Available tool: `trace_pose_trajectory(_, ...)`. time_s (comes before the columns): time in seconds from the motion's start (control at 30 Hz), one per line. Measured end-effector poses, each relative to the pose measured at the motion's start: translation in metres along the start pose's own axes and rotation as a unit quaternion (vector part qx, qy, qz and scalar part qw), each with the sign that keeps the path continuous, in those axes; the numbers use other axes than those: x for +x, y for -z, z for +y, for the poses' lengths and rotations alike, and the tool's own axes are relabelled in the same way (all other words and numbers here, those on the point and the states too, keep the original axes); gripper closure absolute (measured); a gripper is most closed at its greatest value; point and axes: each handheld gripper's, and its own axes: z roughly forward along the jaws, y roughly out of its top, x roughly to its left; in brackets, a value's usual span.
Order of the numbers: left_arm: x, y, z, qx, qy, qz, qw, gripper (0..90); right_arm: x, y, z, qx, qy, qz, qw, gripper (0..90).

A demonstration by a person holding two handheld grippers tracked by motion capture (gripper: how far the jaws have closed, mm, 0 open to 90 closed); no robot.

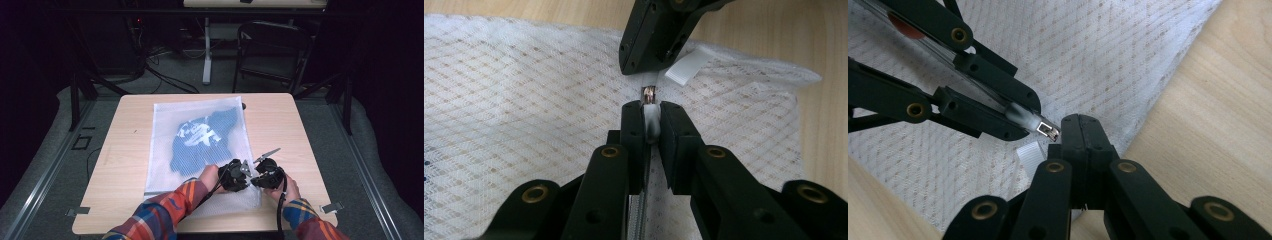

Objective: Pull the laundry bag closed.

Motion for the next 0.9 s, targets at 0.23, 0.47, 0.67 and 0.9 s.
trace_pose_trajectory(0.23,0.002,-0.003,-0.001,-0.012,0.010,-0.013,0.9998,80.3,0.000,-0.001,-0.001,-0.006,-0.012,0.001,0.9999,90.0)
trace_pose_trajectory(0.47,0.000,-0.002,0.000,-0.005,0.003,-0.004,1.0000,81.8,-0.001,0.000,-0.001,-0.005,-0.006,0.001,1.0000,90.0)
trace_pose_trajectory(0.67,0.004,0.004,-0.009,-0.003,0.011,-0.006,0.9999,81.9,-0.002,0.000,-0.001,-0.001,-0.005,0.005,1.0000,90.0)
trace_pose_trajectory(0.9,0.005,0.010,-0.018,0.000,0.015,-0.008,0.9998,81.9,-0.001,0.000,-0.001,-0.005,-0.008,0.001,1.0000,90.0)
